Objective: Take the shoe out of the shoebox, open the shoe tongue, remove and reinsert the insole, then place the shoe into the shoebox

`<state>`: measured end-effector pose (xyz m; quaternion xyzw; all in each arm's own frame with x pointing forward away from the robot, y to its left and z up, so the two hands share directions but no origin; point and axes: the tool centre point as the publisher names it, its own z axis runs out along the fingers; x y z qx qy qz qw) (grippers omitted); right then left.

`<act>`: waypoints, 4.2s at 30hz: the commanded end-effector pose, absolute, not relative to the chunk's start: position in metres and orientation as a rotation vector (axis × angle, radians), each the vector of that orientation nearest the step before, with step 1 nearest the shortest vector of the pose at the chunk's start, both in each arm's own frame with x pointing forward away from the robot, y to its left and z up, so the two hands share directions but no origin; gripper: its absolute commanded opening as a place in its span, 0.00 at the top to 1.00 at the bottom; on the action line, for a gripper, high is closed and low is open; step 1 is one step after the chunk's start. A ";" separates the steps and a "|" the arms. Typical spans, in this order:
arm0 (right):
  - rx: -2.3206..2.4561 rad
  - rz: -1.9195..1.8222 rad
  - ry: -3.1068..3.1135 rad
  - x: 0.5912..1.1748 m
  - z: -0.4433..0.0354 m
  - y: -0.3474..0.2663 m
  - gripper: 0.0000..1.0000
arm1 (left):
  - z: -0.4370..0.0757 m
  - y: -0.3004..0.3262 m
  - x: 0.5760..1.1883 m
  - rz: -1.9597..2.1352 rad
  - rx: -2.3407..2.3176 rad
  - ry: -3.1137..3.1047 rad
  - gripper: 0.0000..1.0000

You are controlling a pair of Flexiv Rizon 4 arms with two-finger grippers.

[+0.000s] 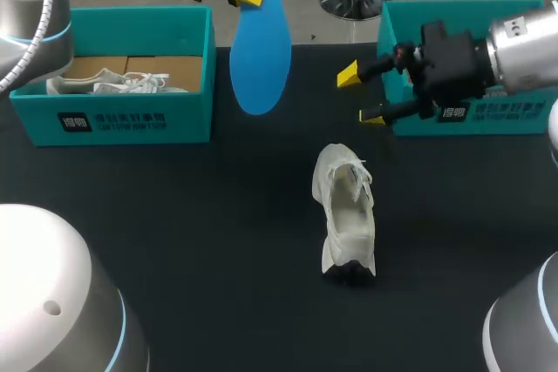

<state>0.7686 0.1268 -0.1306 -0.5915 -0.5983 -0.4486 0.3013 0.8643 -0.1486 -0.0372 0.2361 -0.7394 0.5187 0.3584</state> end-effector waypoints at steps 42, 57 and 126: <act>-1.171 -1.097 -0.779 0.790 -0.114 0.152 0.00 | -0.038 -0.148 0.864 1.340 0.609 -1.907 1.00; -1.280 -1.022 -0.822 0.781 -0.105 0.146 0.00 | -0.038 -0.148 0.864 1.340 0.609 -1.907 1.00; -1.366 -0.974 -0.894 0.774 -0.117 0.143 0.00 | -0.077 -0.104 0.779 1.960 -0.228 -2.597 1.00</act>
